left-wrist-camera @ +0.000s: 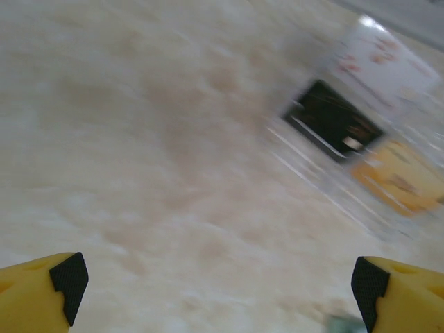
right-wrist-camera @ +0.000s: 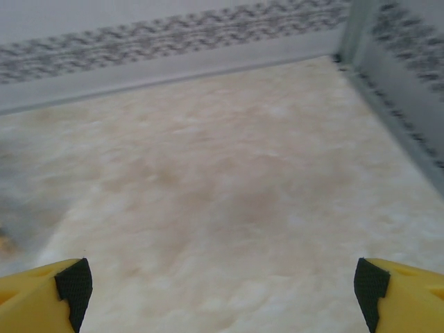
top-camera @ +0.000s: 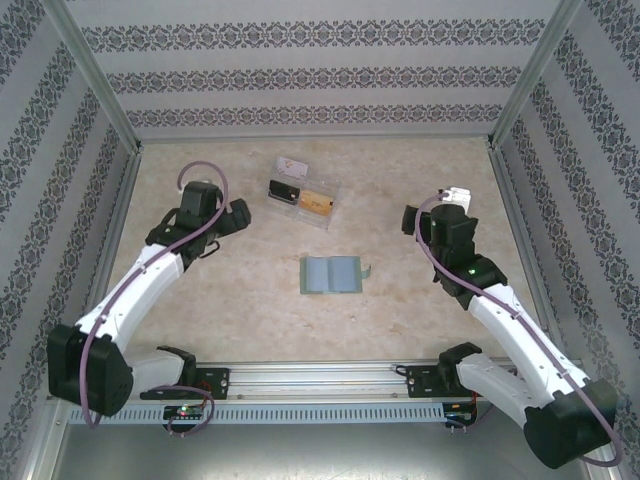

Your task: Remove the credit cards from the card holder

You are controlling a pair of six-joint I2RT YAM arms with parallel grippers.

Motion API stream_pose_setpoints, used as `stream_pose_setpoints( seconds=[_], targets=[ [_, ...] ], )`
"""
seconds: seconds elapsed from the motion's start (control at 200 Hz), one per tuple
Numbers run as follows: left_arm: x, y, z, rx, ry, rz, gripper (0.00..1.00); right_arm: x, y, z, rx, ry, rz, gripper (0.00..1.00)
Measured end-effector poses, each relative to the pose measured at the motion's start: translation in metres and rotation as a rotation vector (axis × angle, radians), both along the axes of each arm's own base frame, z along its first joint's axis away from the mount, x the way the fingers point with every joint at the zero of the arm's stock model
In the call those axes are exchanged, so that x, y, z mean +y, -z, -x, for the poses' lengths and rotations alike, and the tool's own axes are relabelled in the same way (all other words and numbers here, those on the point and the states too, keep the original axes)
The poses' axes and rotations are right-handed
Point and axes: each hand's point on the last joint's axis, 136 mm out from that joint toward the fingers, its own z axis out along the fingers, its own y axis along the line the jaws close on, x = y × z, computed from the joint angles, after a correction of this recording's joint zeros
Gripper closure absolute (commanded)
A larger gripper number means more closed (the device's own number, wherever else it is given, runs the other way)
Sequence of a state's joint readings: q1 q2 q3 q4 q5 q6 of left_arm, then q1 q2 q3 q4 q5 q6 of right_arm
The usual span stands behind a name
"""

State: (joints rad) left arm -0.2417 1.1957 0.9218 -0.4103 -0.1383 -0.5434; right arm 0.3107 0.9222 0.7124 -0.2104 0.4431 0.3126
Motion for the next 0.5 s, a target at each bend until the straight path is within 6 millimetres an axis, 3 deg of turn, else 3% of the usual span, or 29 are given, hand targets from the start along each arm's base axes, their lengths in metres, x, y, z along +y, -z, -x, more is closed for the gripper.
stream_pose_setpoints(
  seconds=[0.13, 0.255, 0.5],
  targets=[
    [0.042, 0.015, 0.009, -0.014, -0.112, -0.164, 0.01, -0.036, 0.027, 0.0, 0.028, 0.102, 0.077, 0.02],
    [0.063, 0.03, 0.011, -0.027, -0.138, -0.295, 0.01, -0.059, 0.052, -0.003, 0.059, 0.169, 0.118, 0.02],
    [0.091, 0.057, 0.009, -0.068, -0.141, -0.394, 0.01, -0.066, 0.112, -0.015, 0.123, 0.149, 0.21, 0.02]
  ],
)
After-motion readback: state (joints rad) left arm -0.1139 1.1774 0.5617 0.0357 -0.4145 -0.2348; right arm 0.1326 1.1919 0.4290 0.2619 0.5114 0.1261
